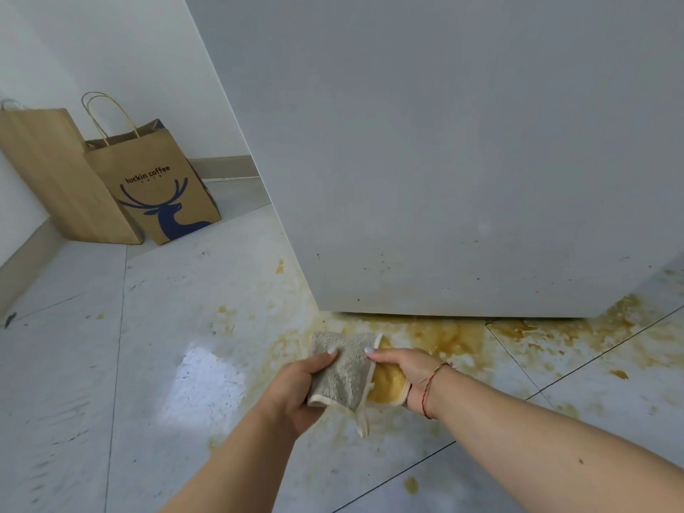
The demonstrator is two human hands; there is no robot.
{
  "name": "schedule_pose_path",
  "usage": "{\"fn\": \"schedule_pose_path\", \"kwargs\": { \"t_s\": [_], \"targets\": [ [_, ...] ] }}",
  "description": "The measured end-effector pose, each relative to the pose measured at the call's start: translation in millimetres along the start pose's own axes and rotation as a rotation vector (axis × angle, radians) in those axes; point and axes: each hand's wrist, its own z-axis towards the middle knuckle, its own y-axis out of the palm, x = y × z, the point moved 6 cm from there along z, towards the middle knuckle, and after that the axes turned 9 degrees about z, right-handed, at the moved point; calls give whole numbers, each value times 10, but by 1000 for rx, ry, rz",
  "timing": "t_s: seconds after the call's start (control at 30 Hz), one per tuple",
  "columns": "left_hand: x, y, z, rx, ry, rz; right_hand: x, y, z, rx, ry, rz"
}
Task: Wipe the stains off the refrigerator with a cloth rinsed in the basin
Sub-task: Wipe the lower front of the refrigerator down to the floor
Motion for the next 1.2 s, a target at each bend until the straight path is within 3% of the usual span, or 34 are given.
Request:
{"fn": "schedule_pose_path", "kwargs": {
  "t_s": [0.27, 0.57, 0.7, 0.83, 1.07, 1.2],
  "targets": [
    [98, -214, 292, 130, -32, 14, -31, -34, 488, 67, 21, -113],
    [234, -378, 988, 274, -66, -84, -212, 241, 823, 228, 76, 67],
    [271, -373, 1221, 273, -55, -256, -239, 293, 1022, 273, 102, 252],
    [318, -362, 1368, 283, -41, -325, -328, 399, 1109, 210, 49, 435],
    [594, -228, 1505, 257, 46, -435, -428, 285, 1258, 266, -2, 666],
    [646, -135, 1355, 258, 70, -492, -485, 363, 1078, 219, -61, 695]
  ]
}}
